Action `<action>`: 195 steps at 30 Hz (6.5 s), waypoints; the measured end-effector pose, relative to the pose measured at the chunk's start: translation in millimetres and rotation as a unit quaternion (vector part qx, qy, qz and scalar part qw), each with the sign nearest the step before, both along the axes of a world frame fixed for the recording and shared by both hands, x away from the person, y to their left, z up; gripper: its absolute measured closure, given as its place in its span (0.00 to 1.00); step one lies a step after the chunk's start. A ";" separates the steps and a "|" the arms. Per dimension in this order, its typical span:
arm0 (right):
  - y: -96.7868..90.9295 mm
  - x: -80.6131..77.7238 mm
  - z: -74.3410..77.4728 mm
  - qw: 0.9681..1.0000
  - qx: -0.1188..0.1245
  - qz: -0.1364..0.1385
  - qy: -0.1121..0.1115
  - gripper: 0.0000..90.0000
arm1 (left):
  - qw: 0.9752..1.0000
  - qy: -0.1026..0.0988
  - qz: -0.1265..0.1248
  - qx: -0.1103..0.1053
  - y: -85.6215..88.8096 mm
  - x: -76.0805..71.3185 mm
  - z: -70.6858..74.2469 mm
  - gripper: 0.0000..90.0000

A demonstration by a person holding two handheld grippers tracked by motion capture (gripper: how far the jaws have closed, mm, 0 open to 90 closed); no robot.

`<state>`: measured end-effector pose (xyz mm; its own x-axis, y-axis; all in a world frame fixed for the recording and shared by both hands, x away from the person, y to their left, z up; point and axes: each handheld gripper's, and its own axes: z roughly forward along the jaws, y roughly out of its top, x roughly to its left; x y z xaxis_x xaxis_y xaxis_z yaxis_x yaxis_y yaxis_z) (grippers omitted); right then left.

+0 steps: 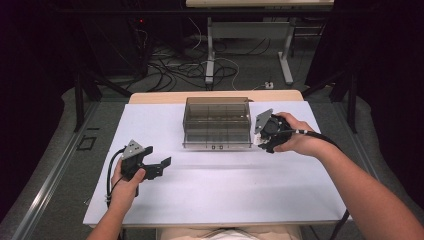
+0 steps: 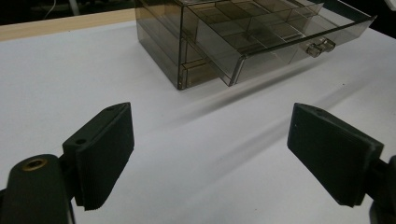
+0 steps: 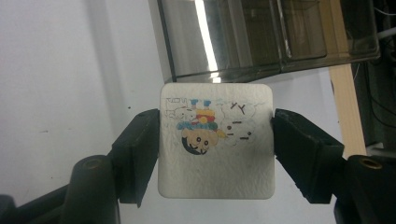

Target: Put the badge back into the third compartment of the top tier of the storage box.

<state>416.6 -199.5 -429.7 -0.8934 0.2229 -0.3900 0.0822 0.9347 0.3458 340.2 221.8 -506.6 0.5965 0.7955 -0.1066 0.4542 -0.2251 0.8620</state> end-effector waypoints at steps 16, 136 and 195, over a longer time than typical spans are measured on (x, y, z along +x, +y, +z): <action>37.9 10.2 3.2 0.999 -0.004 0.033 -0.010 0.37 | 1.000 0.001 -0.001 0.000 0.5 0.6 -0.5 0.17; 39.5 18.2 -4.6 0.976 0.170 -0.125 0.048 0.29 | 1.000 0.000 0.001 -0.001 3.0 0.7 -0.2 0.17; -1.0 -22.6 -18.4 0.895 0.366 -0.254 0.023 0.18 | 1.000 0.001 0.007 -0.017 -1.6 2.1 3.1 0.17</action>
<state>394.0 -200.5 -448.1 -0.6156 0.7857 0.0617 0.4627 0.2969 0.8353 342.3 220.3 -503.6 0.5854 0.7995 -0.1348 0.4590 -0.1897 0.8680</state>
